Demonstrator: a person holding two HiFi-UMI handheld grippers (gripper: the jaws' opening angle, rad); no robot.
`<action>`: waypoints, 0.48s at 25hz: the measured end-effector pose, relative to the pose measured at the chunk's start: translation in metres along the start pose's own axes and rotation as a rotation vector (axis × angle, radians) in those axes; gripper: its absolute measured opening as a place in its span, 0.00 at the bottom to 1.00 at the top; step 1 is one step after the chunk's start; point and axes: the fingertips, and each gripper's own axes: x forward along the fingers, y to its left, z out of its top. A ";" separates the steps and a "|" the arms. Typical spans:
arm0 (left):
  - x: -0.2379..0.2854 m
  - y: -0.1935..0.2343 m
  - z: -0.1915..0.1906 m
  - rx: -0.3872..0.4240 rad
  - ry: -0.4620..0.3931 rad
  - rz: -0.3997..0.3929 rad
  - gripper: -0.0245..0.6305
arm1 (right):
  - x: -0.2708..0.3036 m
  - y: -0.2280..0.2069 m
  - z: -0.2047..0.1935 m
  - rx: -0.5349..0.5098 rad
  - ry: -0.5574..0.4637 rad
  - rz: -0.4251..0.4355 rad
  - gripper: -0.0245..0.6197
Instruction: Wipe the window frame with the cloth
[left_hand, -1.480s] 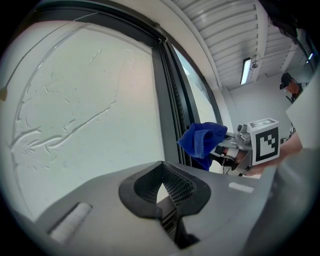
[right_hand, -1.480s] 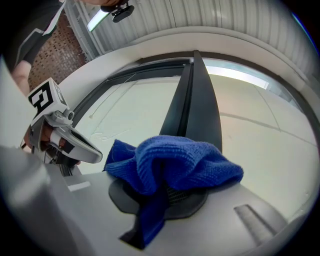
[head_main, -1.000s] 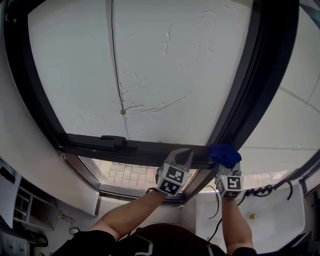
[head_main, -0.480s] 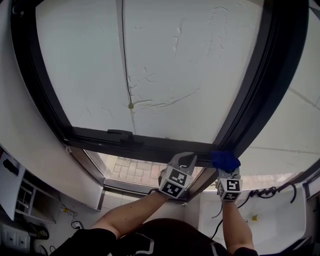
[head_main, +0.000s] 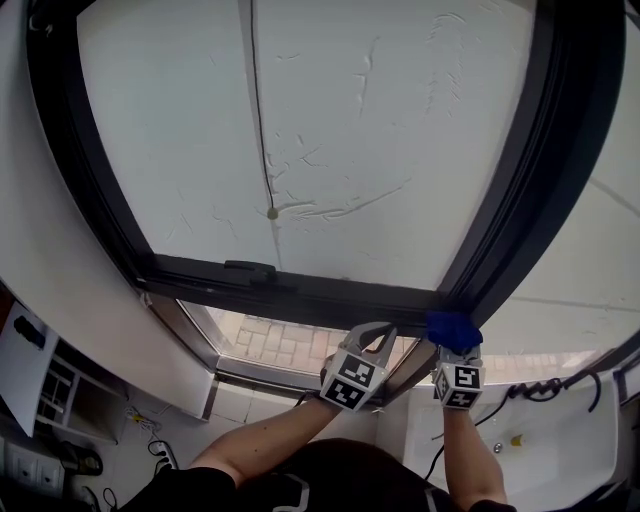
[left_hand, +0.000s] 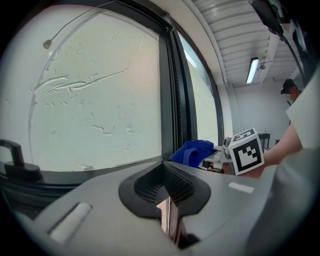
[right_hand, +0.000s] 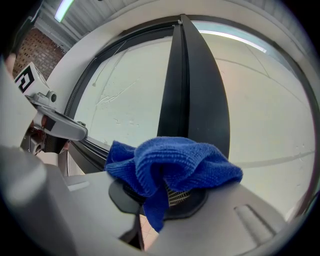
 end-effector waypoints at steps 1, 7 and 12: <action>-0.002 0.001 0.000 -0.007 -0.003 0.004 0.03 | 0.001 0.001 -0.001 0.000 0.005 0.001 0.12; -0.004 0.007 -0.006 -0.014 0.008 0.018 0.03 | 0.000 0.001 -0.004 -0.001 0.006 0.002 0.12; -0.005 0.014 -0.004 -0.045 0.002 0.029 0.03 | 0.002 0.002 -0.006 -0.003 0.060 0.001 0.12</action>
